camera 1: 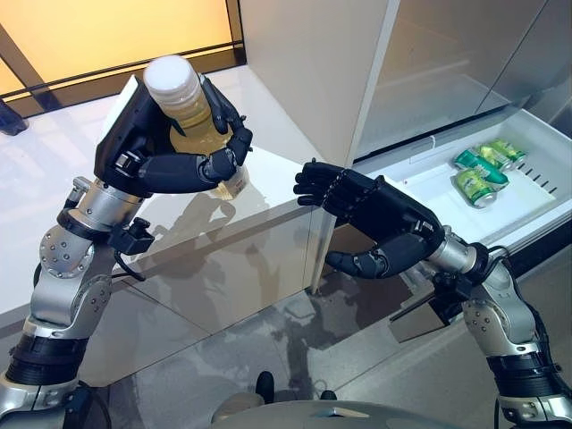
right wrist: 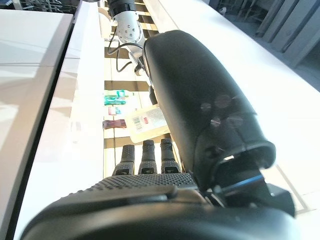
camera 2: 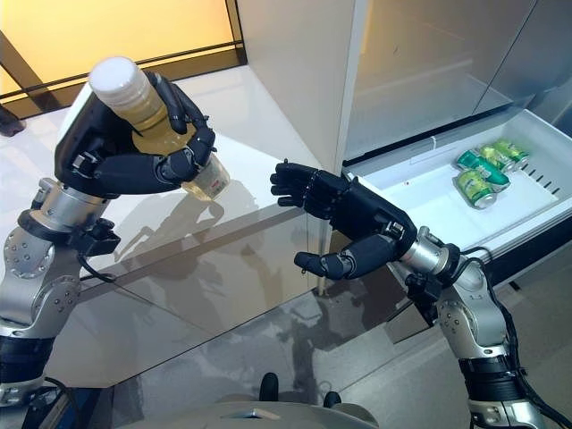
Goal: Put drinks into fridge and close the fridge
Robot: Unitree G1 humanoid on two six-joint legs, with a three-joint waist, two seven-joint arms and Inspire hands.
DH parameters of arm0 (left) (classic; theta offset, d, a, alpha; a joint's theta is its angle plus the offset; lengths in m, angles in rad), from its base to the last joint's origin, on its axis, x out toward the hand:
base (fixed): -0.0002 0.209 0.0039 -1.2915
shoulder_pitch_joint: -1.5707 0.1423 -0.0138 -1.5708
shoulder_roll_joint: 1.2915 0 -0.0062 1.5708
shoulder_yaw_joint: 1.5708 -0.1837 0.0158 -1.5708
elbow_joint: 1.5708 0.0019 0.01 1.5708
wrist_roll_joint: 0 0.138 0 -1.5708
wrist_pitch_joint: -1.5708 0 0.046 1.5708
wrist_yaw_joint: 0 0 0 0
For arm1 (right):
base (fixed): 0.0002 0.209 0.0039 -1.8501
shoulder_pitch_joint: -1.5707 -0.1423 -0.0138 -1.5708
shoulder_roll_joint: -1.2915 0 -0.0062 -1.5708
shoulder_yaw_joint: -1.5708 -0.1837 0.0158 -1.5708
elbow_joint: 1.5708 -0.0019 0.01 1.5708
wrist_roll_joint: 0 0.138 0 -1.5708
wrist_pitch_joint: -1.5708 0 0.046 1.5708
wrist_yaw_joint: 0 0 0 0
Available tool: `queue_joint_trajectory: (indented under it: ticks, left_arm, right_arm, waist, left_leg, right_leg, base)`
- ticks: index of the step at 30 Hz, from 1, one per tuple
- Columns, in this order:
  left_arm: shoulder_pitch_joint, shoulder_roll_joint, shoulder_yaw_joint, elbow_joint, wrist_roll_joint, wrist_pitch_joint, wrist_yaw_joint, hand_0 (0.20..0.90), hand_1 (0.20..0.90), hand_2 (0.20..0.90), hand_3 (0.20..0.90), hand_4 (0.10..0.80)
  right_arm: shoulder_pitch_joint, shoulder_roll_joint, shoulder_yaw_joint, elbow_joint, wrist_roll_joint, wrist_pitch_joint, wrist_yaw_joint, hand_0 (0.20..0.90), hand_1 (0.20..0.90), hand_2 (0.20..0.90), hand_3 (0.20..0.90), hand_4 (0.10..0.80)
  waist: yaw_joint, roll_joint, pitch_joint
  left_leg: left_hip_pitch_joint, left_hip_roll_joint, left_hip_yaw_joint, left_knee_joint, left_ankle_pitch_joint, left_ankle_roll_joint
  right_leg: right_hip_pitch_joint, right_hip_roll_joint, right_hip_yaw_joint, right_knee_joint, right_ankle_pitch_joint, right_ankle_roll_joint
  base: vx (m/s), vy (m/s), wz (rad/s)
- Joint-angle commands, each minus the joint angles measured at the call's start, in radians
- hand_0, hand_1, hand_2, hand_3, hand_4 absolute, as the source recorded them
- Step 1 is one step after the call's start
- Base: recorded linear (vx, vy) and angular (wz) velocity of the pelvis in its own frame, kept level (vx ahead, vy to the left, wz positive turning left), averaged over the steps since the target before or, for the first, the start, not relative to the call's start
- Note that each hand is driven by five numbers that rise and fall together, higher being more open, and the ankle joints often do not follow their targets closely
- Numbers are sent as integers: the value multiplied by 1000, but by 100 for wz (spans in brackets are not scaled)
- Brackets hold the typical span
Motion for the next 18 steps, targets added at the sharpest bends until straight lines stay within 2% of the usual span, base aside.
queue_joint_trajectory:
  ticks: [1,8,12,18]
  left_arm:
    - [-153,-19,77,-32,-155,-145,-4,300,300,300,200,100]
    - [-184,-19,14,-54,-121,-101,-12,300,300,300,200,100]
    - [-224,-6,-60,-49,-96,-71,-8,300,300,300,200,100]
    - [-279,-2,-152,-45,-37,-51,-11,300,300,300,200,100]
  right_arm:
    - [-39,1,-24,-76,72,-96,-72,900,900,900,900,800]
    - [-95,-53,13,-64,-13,-42,-203,900,900,900,900,800]
    - [-182,-95,78,-70,-20,25,-269,900,900,900,900,800]
    - [-299,-118,175,-54,-22,74,-328,900,900,900,900,800]
  waist:
    - [-13,-11,-152]
    - [-16,-14,-145]
    - [-15,-15,-141]
    - [-8,-18,-136]
  left_leg:
    - [24,-39,-27,1,-110,9]
    - [27,-38,-26,1,-110,6]
    - [26,-40,-27,1,-108,4]
    - [30,-41,-31,1,-108,5]
  right_leg:
    - [-41,-14,-36,7,40,67]
    - [-42,-14,-39,7,43,66]
    - [-43,-13,-37,7,44,65]
    - [-38,-13,-38,10,43,62]
  base:
    - [0,0,0]
    - [-13,-4,-3]
    - [0,0,0]
    - [0,0,0]
